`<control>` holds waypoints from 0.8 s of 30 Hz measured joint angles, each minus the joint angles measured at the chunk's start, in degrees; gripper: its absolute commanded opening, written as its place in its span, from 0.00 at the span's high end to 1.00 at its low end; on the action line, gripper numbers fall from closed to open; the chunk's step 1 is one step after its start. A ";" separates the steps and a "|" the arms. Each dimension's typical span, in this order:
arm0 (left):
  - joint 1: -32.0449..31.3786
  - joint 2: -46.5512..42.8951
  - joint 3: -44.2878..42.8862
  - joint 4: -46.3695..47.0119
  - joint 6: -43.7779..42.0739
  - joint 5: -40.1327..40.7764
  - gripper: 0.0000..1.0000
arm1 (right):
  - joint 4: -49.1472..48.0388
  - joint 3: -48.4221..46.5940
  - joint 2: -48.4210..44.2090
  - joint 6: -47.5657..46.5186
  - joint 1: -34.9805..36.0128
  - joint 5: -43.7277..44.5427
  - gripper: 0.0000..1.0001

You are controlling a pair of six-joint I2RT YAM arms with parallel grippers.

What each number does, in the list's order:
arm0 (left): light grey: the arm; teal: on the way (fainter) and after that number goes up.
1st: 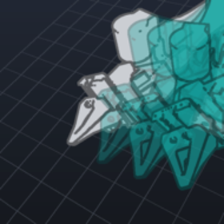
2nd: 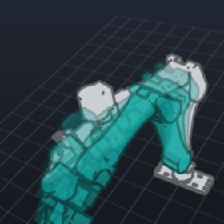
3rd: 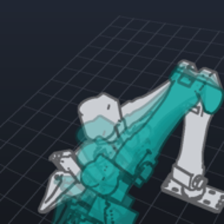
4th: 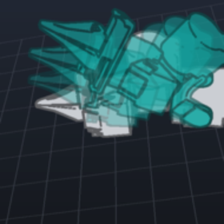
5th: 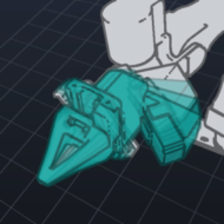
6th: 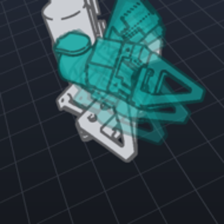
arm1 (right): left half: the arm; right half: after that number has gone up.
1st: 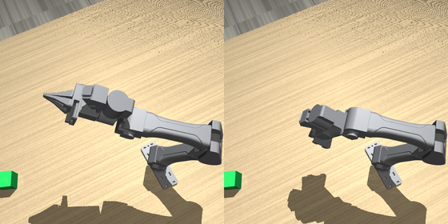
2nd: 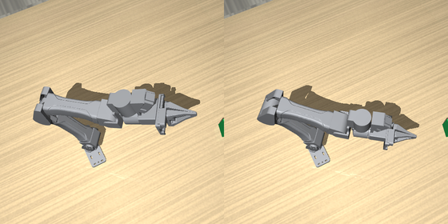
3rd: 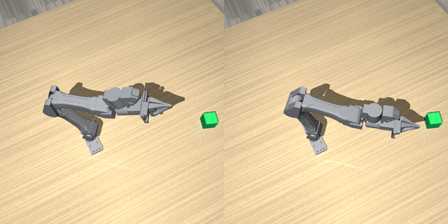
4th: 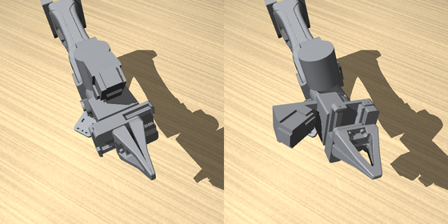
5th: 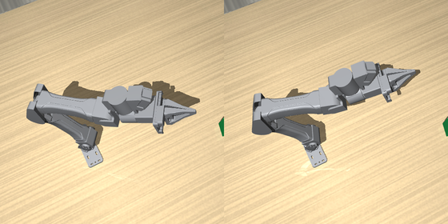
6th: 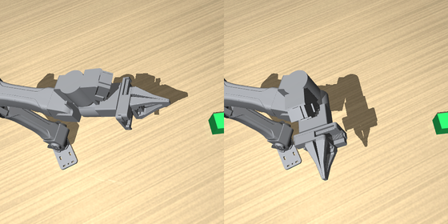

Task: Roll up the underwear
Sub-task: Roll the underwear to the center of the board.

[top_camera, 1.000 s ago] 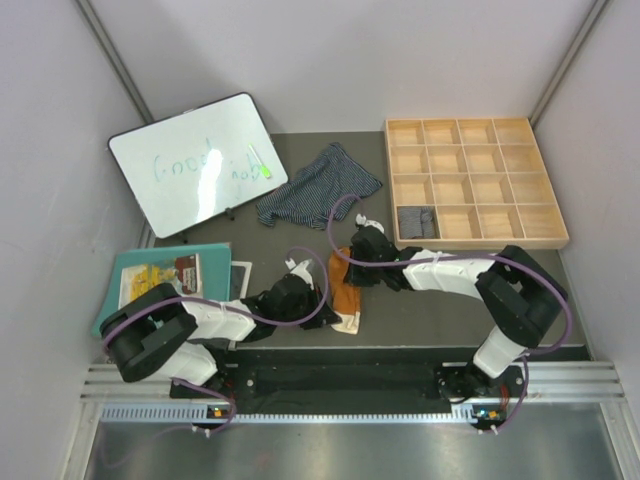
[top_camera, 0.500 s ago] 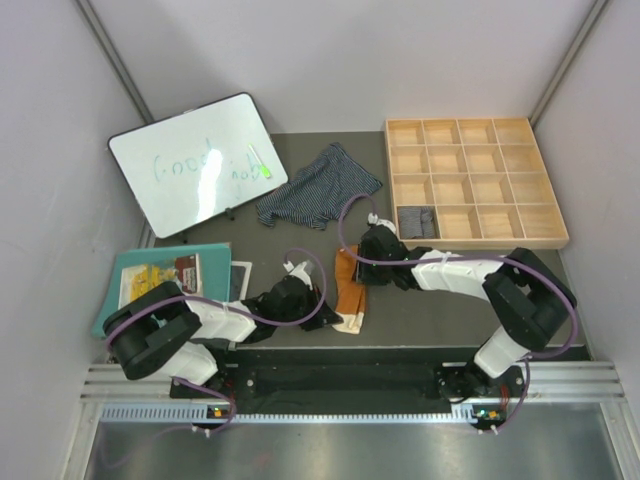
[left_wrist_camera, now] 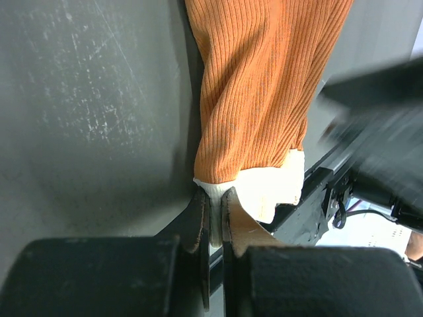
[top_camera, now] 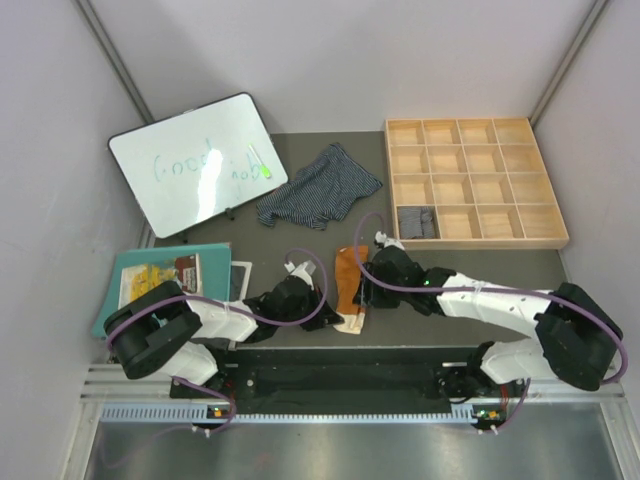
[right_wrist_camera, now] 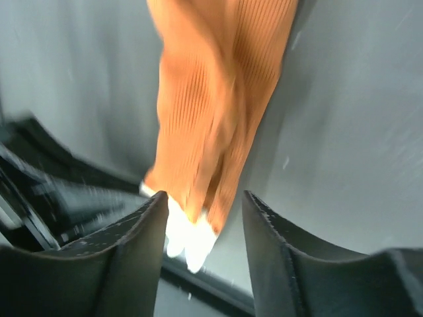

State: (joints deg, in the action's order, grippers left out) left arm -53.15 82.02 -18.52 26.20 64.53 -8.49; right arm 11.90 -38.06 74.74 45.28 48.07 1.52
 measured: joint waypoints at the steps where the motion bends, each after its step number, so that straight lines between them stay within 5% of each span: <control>1: -0.07 0.00 -0.09 -0.15 0.04 0.15 1.00 | 0.11 0.94 -0.13 1.25 1.51 -0.15 0.53; 17: -0.81 -0.07 -0.66 -1.16 0.09 1.09 1.00 | -0.15 2.75 2.29 7.10 6.14 -1.14 0.79; 24: -0.92 -0.11 -0.87 -1.49 0.09 1.20 0.96 | -1.55 2.67 5.22 7.96 6.32 -1.18 1.00</control>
State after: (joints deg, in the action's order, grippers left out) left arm -54.06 81.91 -19.40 24.71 64.62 -7.29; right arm 10.35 -35.40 79.96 53.23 54.39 0.34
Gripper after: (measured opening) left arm 0.059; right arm 0.050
